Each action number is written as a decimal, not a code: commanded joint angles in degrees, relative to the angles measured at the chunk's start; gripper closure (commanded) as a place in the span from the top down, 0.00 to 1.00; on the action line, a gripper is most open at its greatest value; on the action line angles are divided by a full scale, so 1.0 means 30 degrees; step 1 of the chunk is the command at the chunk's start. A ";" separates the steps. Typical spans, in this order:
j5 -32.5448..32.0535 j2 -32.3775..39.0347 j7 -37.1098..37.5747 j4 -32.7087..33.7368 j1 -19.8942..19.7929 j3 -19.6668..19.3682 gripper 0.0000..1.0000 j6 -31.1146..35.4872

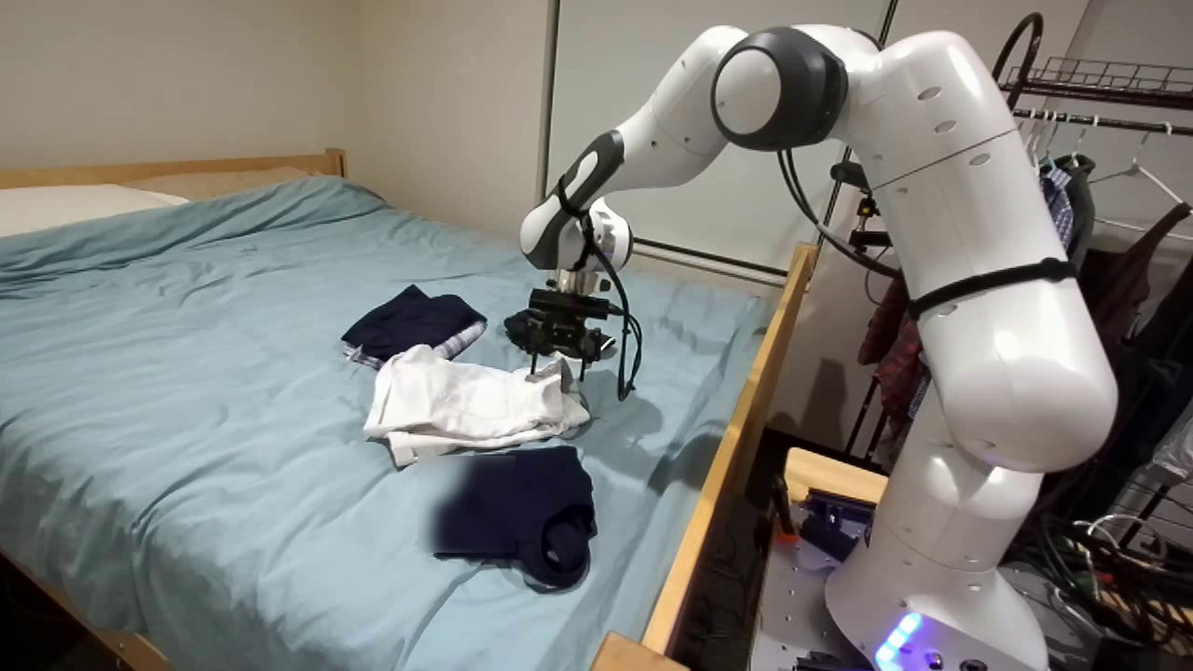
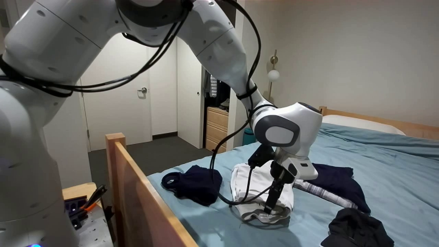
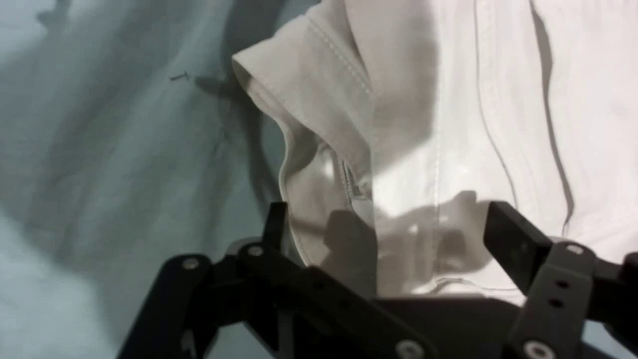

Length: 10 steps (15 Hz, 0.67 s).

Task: Fold the white object once

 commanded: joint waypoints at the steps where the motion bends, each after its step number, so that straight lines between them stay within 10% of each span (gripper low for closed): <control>1: 0.0286 0.0131 -0.1233 0.0585 -0.0721 0.0561 1.00 -0.1103; 10: -0.0053 0.0017 -0.0959 0.0241 -0.0291 0.0308 1.00 -0.0694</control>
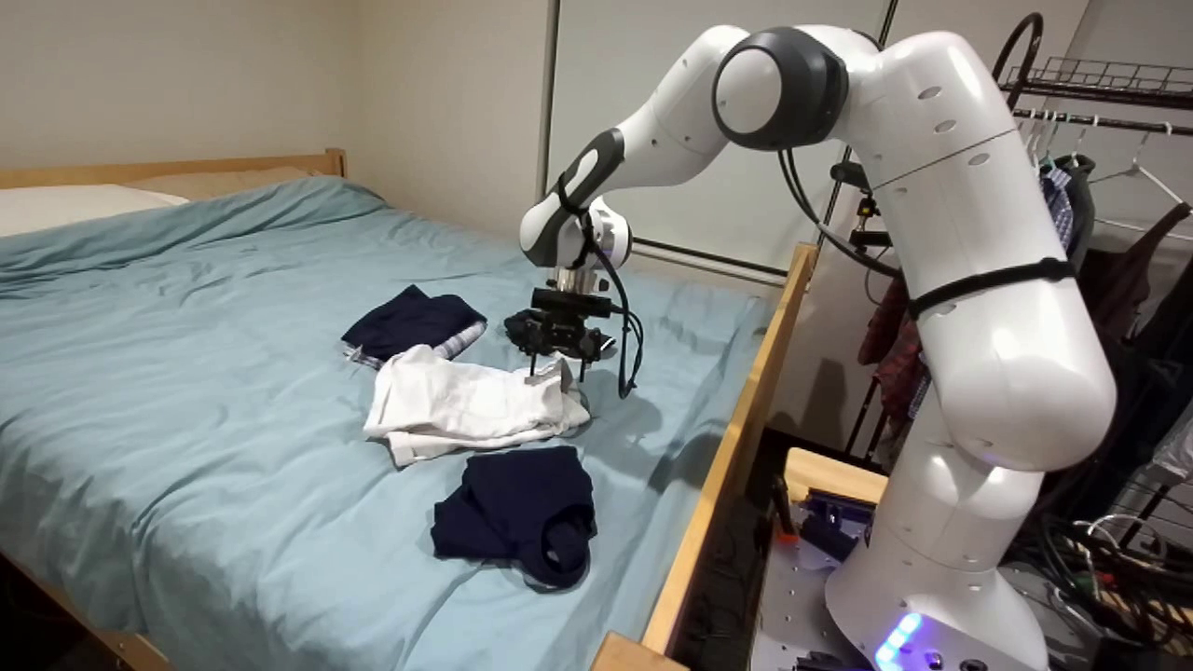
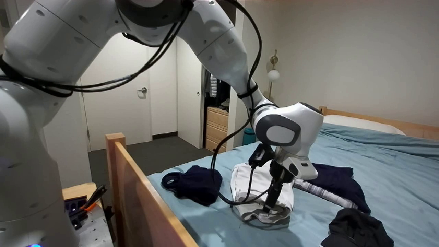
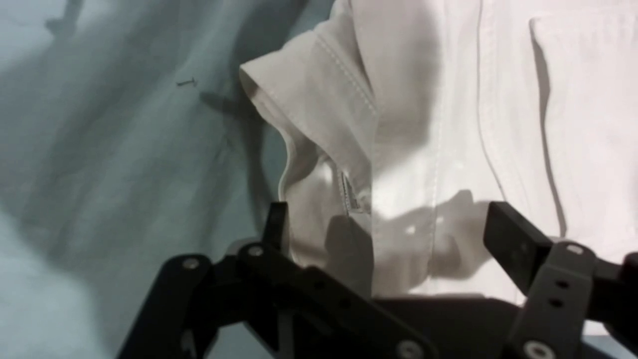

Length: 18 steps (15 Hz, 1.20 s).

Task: Fold the white object once

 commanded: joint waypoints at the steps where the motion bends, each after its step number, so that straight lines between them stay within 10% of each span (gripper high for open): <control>1: 0.0049 0.0182 0.0205 0.0152 -0.0097 0.0049 1.00 -0.0156; 16: 0.2359 0.3878 0.0192 0.2355 -0.1608 0.0853 1.00 0.1288; 17: 0.2494 0.4084 0.0225 0.2540 -0.1681 0.0902 0.75 0.1371; 18: 0.2530 0.4212 0.0154 0.2660 -0.1744 0.0966 0.74 0.1375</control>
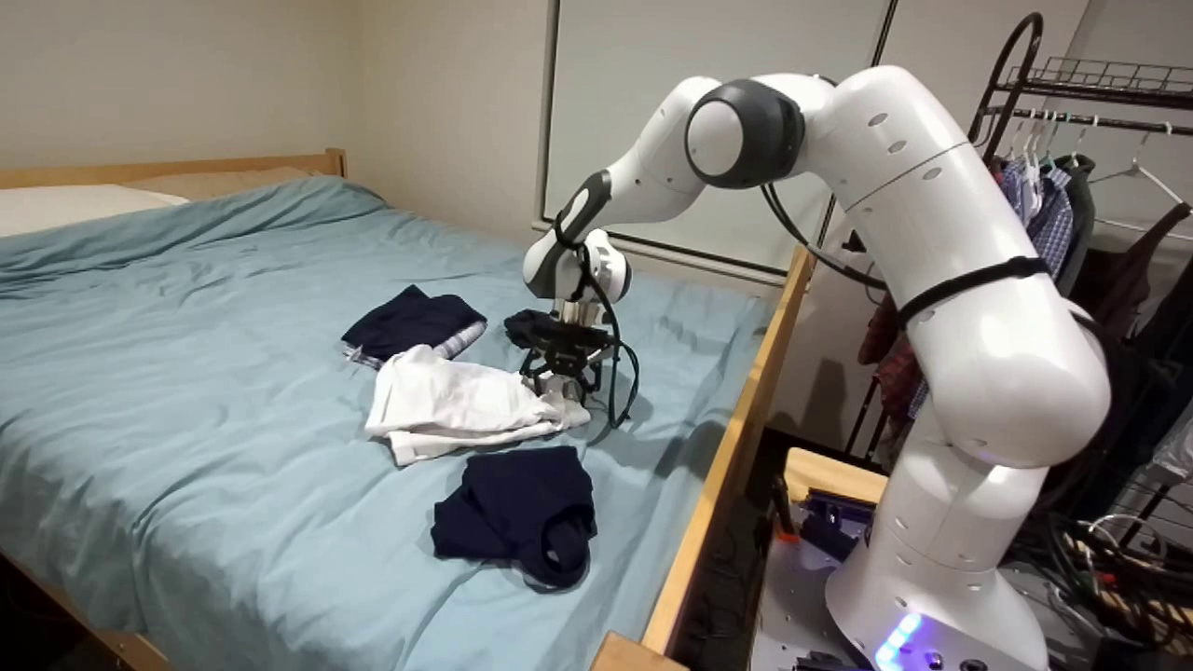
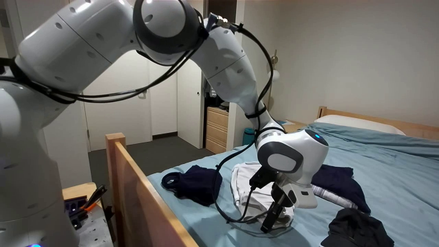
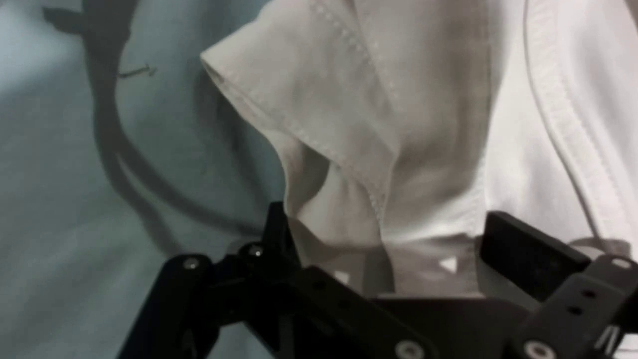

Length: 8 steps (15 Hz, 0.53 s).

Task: Fold the white object once

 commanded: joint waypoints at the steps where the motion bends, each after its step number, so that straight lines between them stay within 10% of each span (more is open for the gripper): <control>1: 0.0702 0.1191 -0.0528 0.1178 -0.0624 0.0425 0.67 0.0627; 8: 0.0974 0.0532 -0.0766 0.0716 -0.0890 0.0593 0.23 0.0877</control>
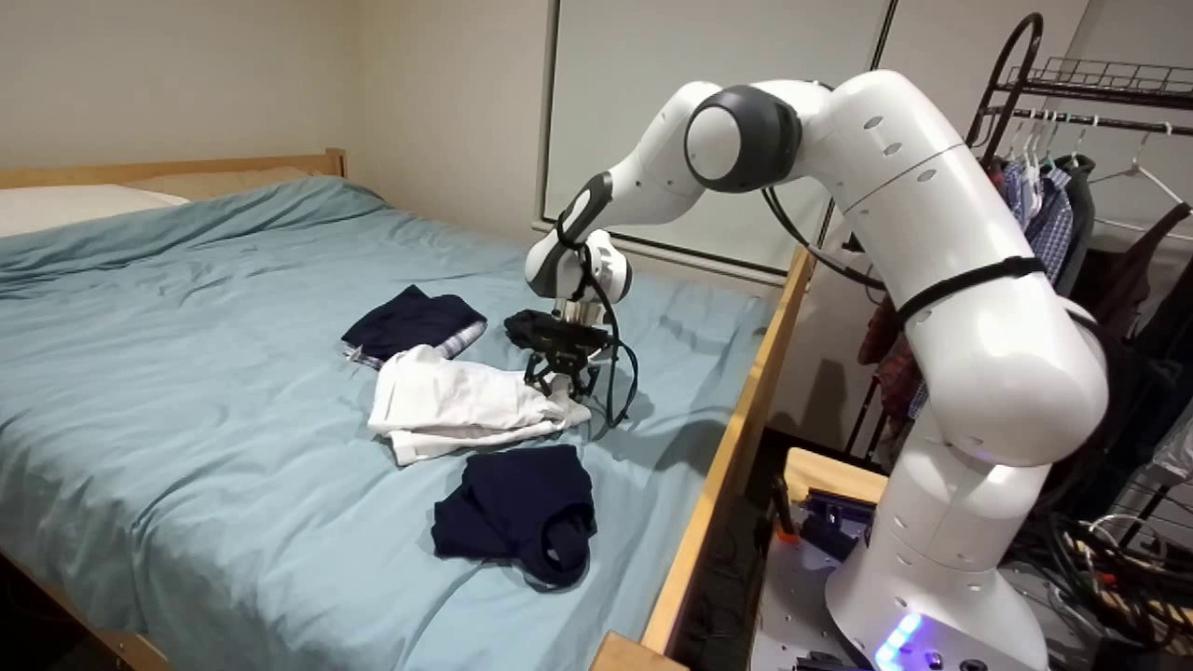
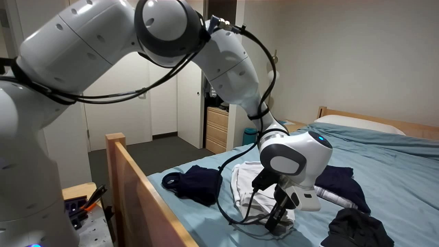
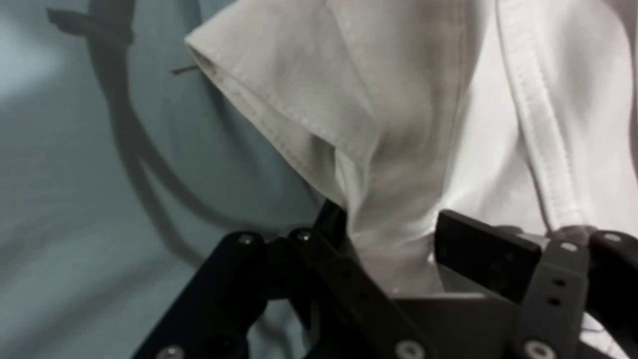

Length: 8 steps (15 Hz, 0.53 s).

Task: Fold the white object once

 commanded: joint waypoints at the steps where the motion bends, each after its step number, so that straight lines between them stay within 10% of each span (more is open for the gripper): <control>1: 0.0982 -0.0027 -0.1061 0.0079 -0.0545 0.0516 0.18 0.1085; 8: 0.0506 -0.1908 -0.3036 -0.1048 -0.0010 0.0558 0.07 0.2830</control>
